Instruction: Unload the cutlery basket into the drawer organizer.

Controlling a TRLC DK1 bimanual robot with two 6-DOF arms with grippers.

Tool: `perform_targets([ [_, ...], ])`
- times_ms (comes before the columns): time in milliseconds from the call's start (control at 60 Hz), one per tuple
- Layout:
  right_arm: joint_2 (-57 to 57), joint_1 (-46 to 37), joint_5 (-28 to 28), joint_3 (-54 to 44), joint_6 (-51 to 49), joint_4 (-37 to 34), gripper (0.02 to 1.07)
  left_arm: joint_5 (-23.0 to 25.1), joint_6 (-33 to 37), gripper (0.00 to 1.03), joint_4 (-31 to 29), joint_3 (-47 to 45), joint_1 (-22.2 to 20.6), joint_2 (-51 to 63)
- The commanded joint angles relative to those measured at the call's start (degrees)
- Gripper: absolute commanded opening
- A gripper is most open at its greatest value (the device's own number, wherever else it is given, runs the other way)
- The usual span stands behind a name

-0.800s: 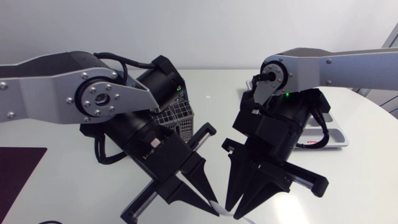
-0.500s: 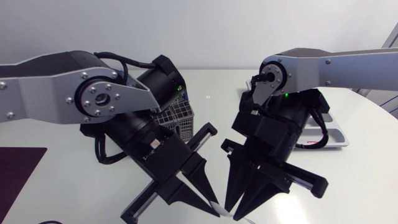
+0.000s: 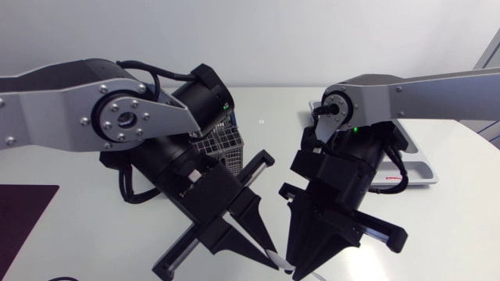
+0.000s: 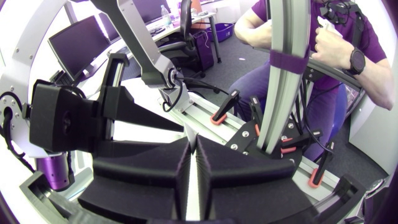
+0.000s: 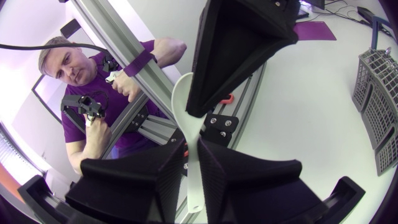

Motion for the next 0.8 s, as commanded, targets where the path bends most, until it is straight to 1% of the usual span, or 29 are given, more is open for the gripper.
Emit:
perform_targets([
  [0, 0.77, 0.33, -0.12, -1.87, -1.98, -4.12, 0.16, -0.29, 1.55, 0.03, -0.44, 1.48, 0.54, 0.22],
  [17, 0.77, 0.33, -0.12, -1.78, -1.98, -4.12, 0.13, -0.29, 1.55, 0.03, -0.44, 1.57, 0.54, 0.22],
  [217, 0.24, 0.68, -0.12, -2.57, -2.59, -4.12, 0.12, -0.29, 1.11, 0.03, -0.44, 1.75, 0.46, 0.39],
  [250, 0.24, 1.03, -0.12, -2.75, -2.77, -4.12, 0.09, -0.29, 1.11, 0.03, -0.44, 1.75, 0.37, 0.39],
  [300, 0.07, 1.39, -0.21, -3.1, -2.95, -4.21, 0.09, -0.38, 1.02, 0.04, -0.44, 1.92, 0.37, 0.57],
  [333, -0.11, 1.56, -0.21, -3.28, -3.03, -4.12, 0.09, -0.38, 0.76, 0.09, -0.35, 2.01, 0.37, 0.75],
  [367, -0.11, 1.65, -0.29, -3.36, -3.12, -4.12, 0.09, -0.38, 0.58, 0.19, -0.26, 2.19, 0.37, 1.01],
  [400, -0.2, 1.65, -0.29, -3.36, -3.03, -4.12, 0.09, -0.47, 0.05, 0.35, -0.18, 2.54, 0.46, 1.18],
  [417, -0.28, 1.65, -0.29, -3.36, -3.03, -4.12, 0.09, -0.47, -0.03, 0.41, -0.09, 2.63, 0.46, 1.27],
  [433, -0.37, 1.65, -0.29, -3.36, -3.03, -4.12, 0.09, -0.55, -0.21, 0.51, -0.09, 2.8, 0.54, 1.45],
  [450, -0.46, 1.65, -0.29, -3.36, -3.03, -4.12, 0.09, -0.55, -0.3, 0.57, 0.0, 2.89, 0.54, 1.54],
  [483, -0.55, 1.65, -0.38, -3.45, -2.95, -4.12, 0.09, -0.55, -0.65, 0.76, 0.0, 2.98, 0.54, 1.62],
  [500, -0.64, 1.65, -0.38, -3.45, -2.95, -4.12, 0.09, -0.55, -0.91, 0.8, 0.09, 2.98, 0.54, 1.62],
  [533, -0.64, 1.65, -0.38, -3.54, -2.86, -4.03, 0.09, -0.55, -1.18, 0.84, 0.09, 3.07, 0.63, 1.71],
  [600, -0.64, 1.56, -0.47, -3.63, -2.86, -4.03, 0.09, -0.55, -1.44, 0.86, 0.17, 2.8, 0.81, 1.98],
  [633, -0.64, 1.39, -0.47, -3.72, -2.86, -3.95, 0.09, -0.55, -1.44, 0.91, 0.17, 2.72, 0.9, 2.24],
  [783, -1.08, 0.24, -0.56, -3.72, -2.42, -3.33, 0.09, -0.55, -2.5, 0.91, 0.35, 3.07, 2.04, 2.33],
])
